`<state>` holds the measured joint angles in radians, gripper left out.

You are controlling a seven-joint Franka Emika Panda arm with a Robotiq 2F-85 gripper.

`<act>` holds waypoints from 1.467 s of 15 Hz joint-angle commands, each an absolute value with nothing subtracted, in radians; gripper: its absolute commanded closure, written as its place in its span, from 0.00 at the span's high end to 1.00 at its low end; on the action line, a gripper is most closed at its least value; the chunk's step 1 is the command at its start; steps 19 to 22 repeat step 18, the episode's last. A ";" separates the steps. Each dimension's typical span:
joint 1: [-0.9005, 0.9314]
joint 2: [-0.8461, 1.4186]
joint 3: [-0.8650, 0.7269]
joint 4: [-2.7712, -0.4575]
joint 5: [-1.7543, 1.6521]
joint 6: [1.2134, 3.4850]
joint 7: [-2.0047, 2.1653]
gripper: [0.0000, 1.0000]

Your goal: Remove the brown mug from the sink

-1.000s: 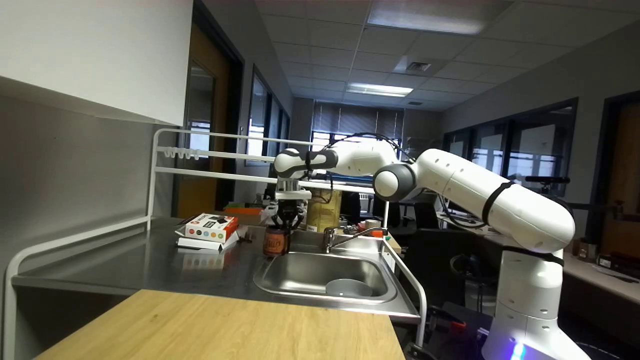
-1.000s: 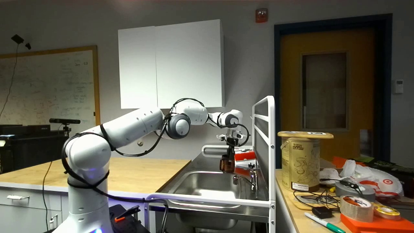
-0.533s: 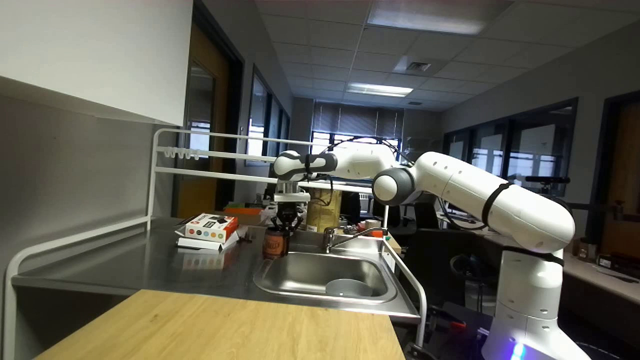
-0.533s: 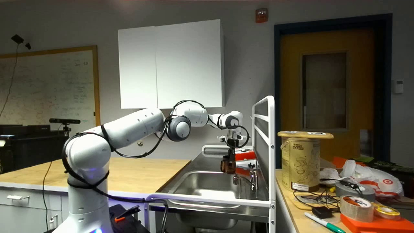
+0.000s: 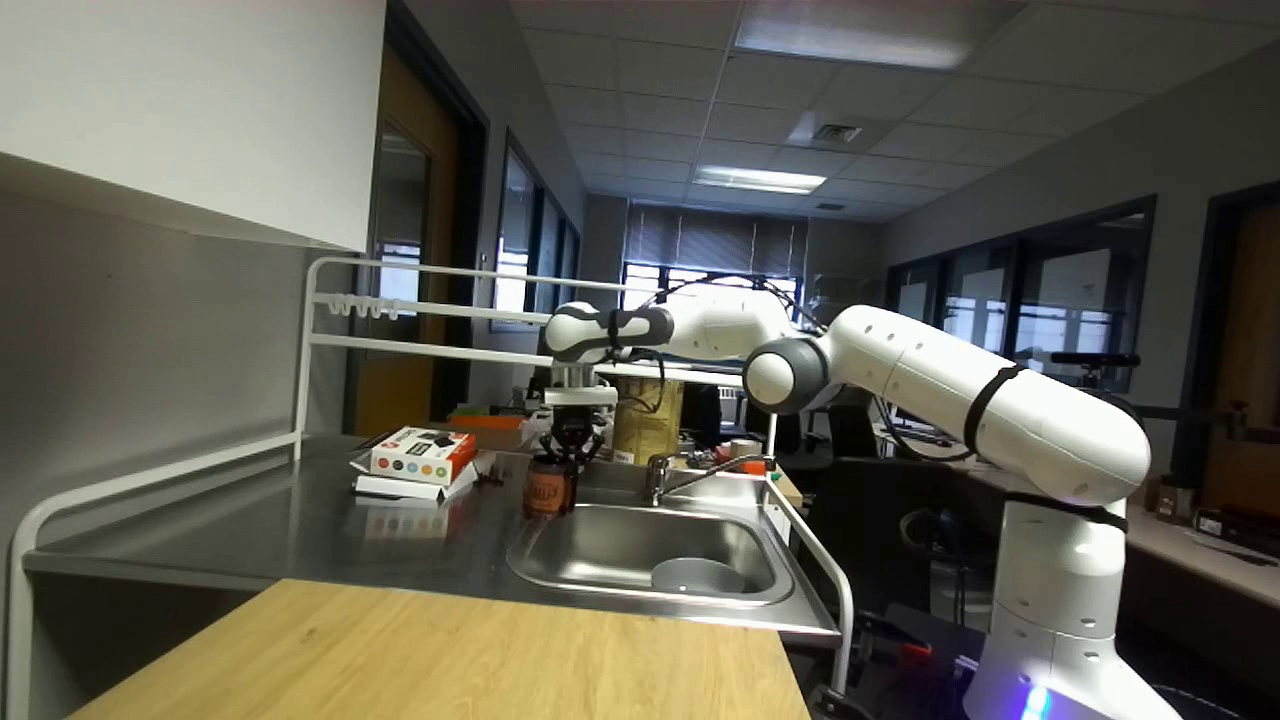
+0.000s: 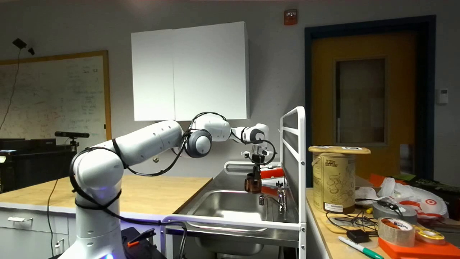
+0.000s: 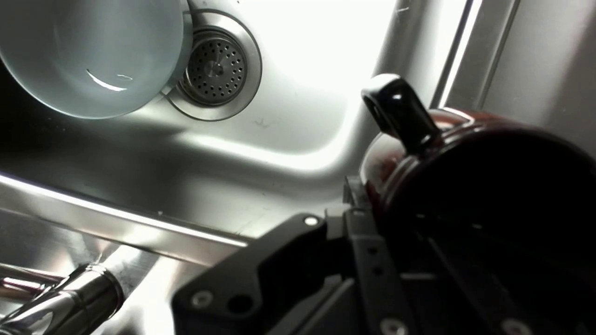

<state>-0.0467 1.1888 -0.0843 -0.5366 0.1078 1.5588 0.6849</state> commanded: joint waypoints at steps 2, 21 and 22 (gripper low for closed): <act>-0.042 1.206 -0.090 -0.480 0.101 1.510 0.710 0.48; -0.048 1.180 -0.086 -0.475 0.107 1.477 0.697 1.00; -0.048 1.180 -0.086 -0.475 0.107 1.477 0.697 1.00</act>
